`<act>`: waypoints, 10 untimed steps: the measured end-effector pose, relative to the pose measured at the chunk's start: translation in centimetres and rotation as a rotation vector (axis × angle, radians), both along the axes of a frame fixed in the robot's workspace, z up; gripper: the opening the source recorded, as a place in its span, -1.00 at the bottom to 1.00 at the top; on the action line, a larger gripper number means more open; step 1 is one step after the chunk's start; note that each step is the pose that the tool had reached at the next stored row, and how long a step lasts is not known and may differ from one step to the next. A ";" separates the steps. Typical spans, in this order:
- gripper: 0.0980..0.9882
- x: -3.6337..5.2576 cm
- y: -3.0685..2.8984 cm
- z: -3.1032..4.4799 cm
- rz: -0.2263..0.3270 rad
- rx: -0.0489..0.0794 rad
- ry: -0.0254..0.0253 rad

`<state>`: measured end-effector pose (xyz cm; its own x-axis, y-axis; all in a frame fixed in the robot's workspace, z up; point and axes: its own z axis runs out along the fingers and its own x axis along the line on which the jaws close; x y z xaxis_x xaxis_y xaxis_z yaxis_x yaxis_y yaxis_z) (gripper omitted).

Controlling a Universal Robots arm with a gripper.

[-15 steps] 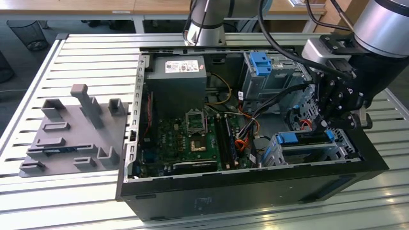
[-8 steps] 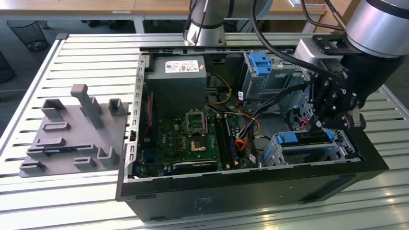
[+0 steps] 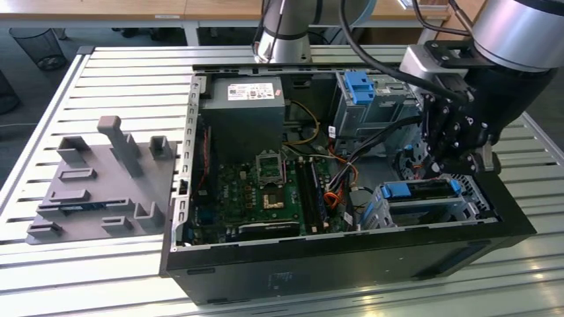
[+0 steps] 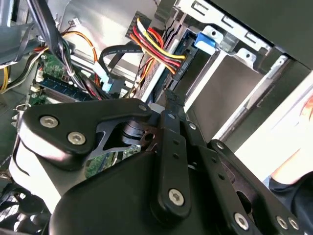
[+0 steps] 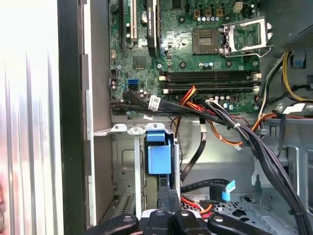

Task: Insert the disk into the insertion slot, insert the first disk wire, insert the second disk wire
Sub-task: 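Insert the second disk wire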

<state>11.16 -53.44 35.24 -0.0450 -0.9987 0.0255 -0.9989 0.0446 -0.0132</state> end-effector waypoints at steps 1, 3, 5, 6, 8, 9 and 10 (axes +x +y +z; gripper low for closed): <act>-0.98 -0.03 0.08 0.15 0.000 0.000 0.0000; -0.98 -0.11 0.34 0.24 0.000 0.000 0.0000; -0.98 -0.26 0.66 0.24 0.000 0.000 0.0000; -0.98 -0.37 0.78 0.25 0.000 0.000 0.0000; -0.98 -0.61 1.02 0.24 0.000 0.000 0.0000; -0.98 -0.73 1.14 0.24 0.000 0.000 0.0000; -0.98 -0.84 1.27 0.24 0.000 0.000 0.0000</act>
<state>10.32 -52.17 35.48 -0.0450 -0.9987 0.0255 -0.9989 0.0447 -0.0132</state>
